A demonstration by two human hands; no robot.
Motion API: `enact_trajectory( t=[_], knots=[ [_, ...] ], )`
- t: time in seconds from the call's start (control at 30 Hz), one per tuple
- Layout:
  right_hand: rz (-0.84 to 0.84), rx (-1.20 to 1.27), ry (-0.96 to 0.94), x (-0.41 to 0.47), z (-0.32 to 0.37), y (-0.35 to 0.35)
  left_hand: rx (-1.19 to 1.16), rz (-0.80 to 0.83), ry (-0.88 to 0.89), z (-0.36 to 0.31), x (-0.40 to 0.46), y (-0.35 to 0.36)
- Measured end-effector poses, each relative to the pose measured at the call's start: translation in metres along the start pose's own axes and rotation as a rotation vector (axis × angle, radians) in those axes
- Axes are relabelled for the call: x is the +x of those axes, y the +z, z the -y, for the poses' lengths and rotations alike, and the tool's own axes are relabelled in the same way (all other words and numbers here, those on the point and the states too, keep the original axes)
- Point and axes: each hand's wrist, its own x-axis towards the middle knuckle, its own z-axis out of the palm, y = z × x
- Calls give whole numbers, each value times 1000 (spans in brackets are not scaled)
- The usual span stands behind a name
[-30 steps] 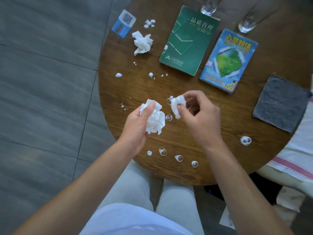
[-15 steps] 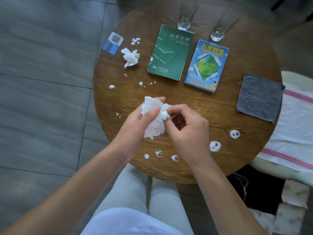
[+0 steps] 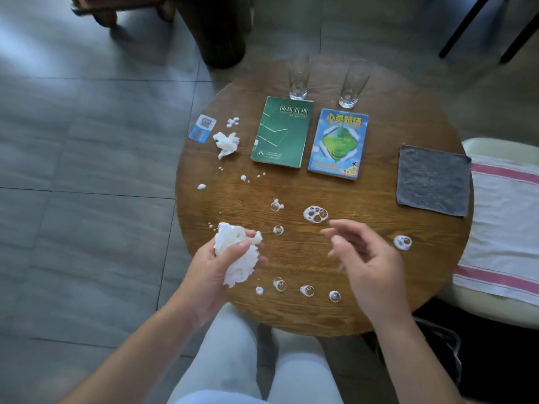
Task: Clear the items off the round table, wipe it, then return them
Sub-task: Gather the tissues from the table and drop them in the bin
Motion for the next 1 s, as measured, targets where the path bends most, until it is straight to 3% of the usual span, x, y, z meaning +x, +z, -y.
enact_trajectory(
  t=[0.17, 0.4, 0.77, 1.0],
  knots=[
    [-53, -181, 153, 24, -30, 2, -76, -124, -22, -1, 13, -37],
    [36, -421, 189, 91, -23, 84, -81, -103, -14, -45, 70, -76],
    [115, -722, -102, 237, -20, 282, -39, -87, -111, -120, 155, -183],
    [97, -966, 0, 297, -32, 346, -10, -79, -199, -139, 192, -225]
  ],
)
